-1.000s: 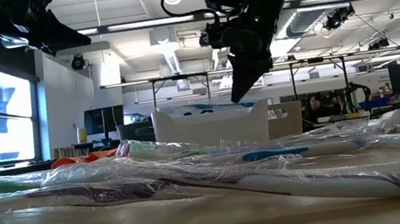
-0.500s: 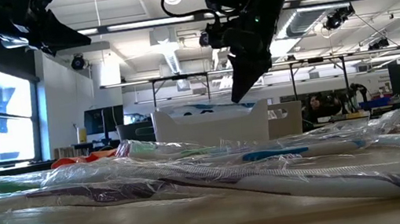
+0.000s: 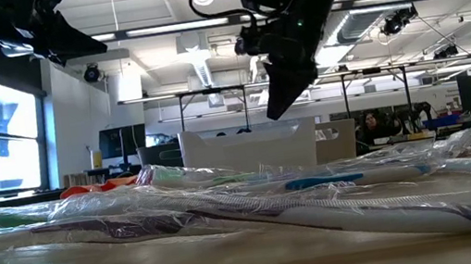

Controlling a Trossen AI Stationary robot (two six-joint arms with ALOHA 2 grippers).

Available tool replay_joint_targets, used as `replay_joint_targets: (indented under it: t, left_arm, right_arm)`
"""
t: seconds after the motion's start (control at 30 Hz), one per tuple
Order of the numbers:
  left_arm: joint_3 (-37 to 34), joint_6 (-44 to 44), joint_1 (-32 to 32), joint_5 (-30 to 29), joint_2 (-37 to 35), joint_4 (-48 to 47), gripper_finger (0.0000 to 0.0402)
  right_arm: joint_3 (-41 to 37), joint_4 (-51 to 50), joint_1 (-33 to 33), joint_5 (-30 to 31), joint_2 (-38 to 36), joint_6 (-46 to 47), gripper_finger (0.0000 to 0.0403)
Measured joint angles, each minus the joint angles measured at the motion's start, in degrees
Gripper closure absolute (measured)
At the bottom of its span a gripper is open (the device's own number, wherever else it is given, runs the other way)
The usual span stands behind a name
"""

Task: Pick & Place Toothbrushes
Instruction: Put the orange toothbrush into the gray bin

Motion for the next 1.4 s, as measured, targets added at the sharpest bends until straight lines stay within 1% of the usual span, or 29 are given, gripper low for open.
replay_joint_targets:
  t: [0.1, 0.17, 0.37, 1.0, 1.4]
  left_arm:
    - [0.0, 0.0, 0.0, -0.02, 0.0, 0.0, 0.0394]
    - [0.0, 0.0, 0.0, -0.04, 0.0, 0.0, 0.0394]
    - [0.0, 0.0, 0.0, -0.09, 0.0, 0.0, 0.0394]
    - [0.0, 0.0, 0.0, -0.28, 0.0, -0.02, 0.0394]
    - [0.0, 0.0, 0.0, -0.26, 0.0, 0.0, 0.0394]
  right_arm:
    - [0.0, 1.11, 0.0, -0.02, 0.0, -0.08, 0.0283]
    - [0.0, 1.36, 0.0, -0.01, 0.0, -0.11, 0.028]
    - [0.0, 1.86, 0.0, -0.02, 0.0, -0.13, 0.0285]
    - [0.0, 2.12, 0.0, -0.19, 0.0, -0.03, 0.0284]
    - [0.0, 7.06, 0.11, -0.28, 0.0, 0.83, 0.0284]
